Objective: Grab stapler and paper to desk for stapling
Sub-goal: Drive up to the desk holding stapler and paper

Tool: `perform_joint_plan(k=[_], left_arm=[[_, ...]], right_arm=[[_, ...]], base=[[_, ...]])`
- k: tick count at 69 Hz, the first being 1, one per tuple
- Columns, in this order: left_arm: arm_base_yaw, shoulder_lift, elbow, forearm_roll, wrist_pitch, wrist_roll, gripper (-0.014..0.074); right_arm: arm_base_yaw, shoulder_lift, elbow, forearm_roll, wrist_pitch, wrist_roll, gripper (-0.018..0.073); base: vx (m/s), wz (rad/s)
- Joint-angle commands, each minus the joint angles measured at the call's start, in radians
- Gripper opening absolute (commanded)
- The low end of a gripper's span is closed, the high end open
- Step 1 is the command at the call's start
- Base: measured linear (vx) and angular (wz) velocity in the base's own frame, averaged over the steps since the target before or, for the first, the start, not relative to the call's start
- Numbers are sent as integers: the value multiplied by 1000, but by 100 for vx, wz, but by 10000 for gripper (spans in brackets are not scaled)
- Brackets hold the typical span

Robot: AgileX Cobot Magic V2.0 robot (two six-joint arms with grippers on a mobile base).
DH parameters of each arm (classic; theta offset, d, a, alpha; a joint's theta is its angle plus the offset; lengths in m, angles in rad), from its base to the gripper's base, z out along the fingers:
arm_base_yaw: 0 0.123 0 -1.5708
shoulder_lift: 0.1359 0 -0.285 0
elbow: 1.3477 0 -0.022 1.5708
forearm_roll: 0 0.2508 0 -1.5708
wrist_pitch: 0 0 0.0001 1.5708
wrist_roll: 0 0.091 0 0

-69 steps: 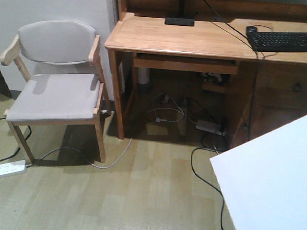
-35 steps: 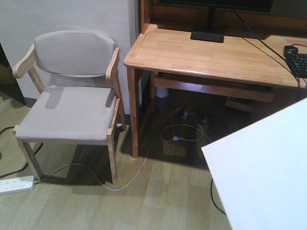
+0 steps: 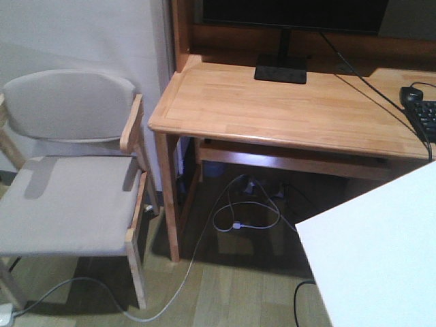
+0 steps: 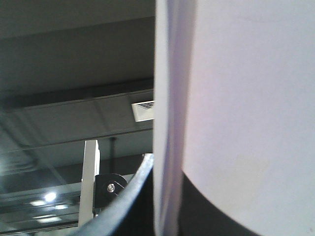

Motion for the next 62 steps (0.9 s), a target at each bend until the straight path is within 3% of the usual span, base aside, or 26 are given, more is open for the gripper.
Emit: perform_joint_plan(k=[1,62], left_arm=[[-2,18,-25,-21,-119,1,-6],[-2,18,-25,-21,-118,1,-6]], right_arm=[[-4,13,-30,22,-39,-6,-6],[-4,13,-30,22,-109,-6,-6]], base=[[35,-19],[33,-17]])
